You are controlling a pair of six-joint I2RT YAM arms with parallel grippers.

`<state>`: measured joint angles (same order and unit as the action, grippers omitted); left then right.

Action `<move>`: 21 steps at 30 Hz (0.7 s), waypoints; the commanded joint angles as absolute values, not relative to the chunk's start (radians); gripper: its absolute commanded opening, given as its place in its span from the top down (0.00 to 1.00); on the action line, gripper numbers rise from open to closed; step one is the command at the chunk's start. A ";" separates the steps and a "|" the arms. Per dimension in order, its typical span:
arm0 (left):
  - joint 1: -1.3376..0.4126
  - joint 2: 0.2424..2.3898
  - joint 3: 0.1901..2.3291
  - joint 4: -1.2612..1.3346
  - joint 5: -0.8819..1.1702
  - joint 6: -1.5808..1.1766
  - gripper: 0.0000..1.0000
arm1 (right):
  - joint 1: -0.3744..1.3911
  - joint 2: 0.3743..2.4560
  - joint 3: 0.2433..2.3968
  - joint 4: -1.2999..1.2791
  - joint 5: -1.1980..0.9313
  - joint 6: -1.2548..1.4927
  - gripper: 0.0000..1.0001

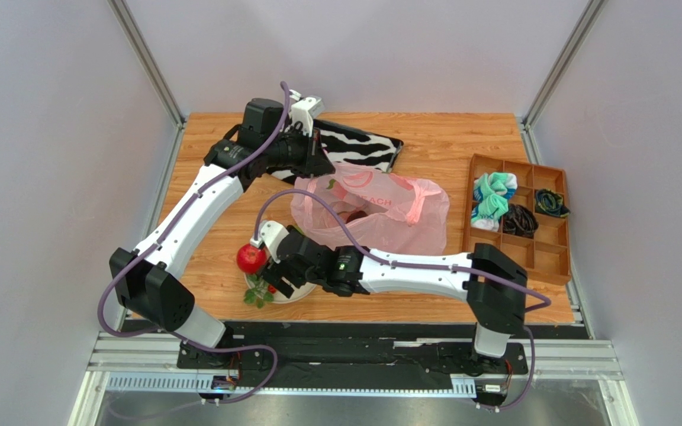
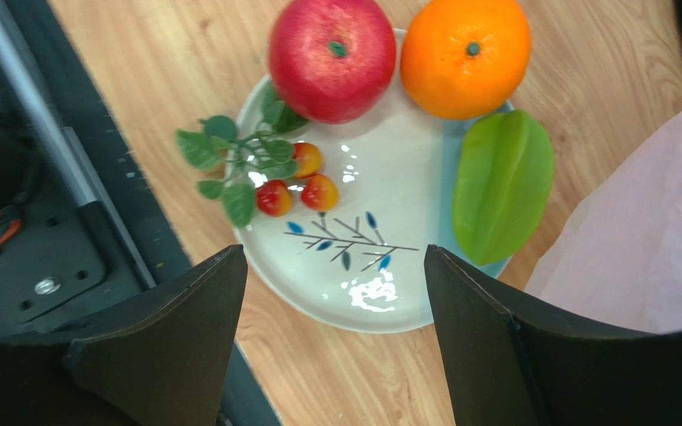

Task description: Place the fruits into the plastic bag

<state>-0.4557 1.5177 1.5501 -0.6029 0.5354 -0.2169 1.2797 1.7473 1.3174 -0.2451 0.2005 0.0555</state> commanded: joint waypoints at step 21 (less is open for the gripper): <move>-0.445 1.474 1.554 -0.592 0.548 -0.215 1.00 | 1.155 1.976 1.336 -0.034 0.410 -0.035 0.19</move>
<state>-0.4492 1.5166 1.5501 -0.6029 0.5373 -0.2176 1.1679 1.9675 1.3304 -0.1177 0.4412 -0.0029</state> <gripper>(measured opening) 0.009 0.815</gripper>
